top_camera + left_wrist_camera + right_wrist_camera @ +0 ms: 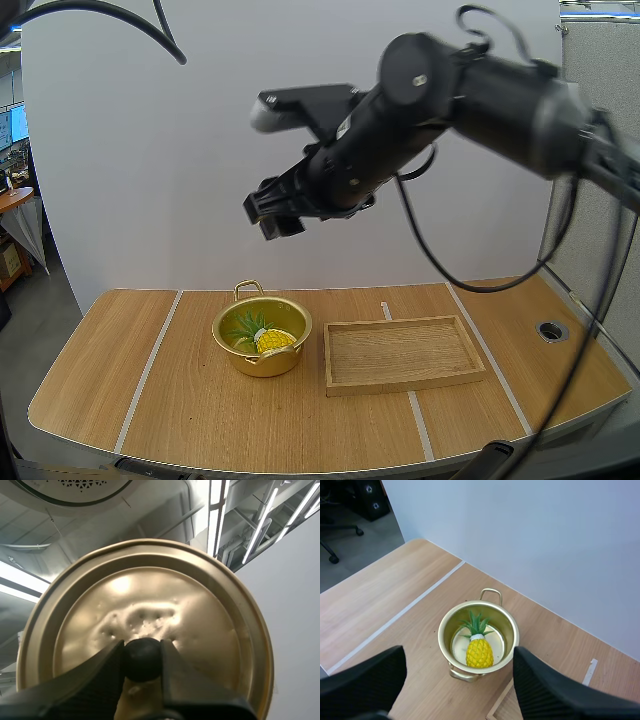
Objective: Open the pot, put the pineapple inside, and close it
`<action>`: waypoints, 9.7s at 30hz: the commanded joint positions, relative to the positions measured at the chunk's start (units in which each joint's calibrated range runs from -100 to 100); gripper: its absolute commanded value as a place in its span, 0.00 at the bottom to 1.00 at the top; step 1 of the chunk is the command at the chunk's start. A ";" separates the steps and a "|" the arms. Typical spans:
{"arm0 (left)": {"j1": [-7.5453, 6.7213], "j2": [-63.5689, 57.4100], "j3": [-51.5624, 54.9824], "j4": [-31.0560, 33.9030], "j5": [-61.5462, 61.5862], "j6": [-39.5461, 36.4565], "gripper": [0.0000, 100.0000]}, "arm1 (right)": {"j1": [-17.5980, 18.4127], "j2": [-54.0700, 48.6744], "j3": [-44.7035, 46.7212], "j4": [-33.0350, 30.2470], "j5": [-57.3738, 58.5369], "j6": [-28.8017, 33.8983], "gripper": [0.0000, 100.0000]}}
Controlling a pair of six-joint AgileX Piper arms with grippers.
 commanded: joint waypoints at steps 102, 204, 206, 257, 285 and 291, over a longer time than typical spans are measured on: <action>-0.20 -2.88 22.58 -0.12 73.43 -0.50 0.00 | -4.78 -35.93 29.50 -0.93 9.94 1.04 0.00; 0.70 34.98 56.68 -4.78 41.04 12.21 0.00 | -4.78 -35.93 29.50 -0.82 10.61 1.04 0.00; 0.70 34.98 56.68 -4.78 42.11 12.21 0.05 | -4.78 -35.93 29.50 -0.82 10.61 1.04 0.00; 0.76 -10.17 35.42 1.92 64.22 4.19 1.00 | -4.78 -35.93 29.50 -0.82 11.27 1.04 0.00; 0.76 -22.13 35.42 3.31 70.62 -3.23 0.01 | -4.78 -35.93 29.50 -0.82 12.02 1.04 0.00; 0.76 -26.96 35.42 3.31 72.94 -7.54 0.00 | -4.78 -35.93 29.50 -0.82 12.02 1.04 0.00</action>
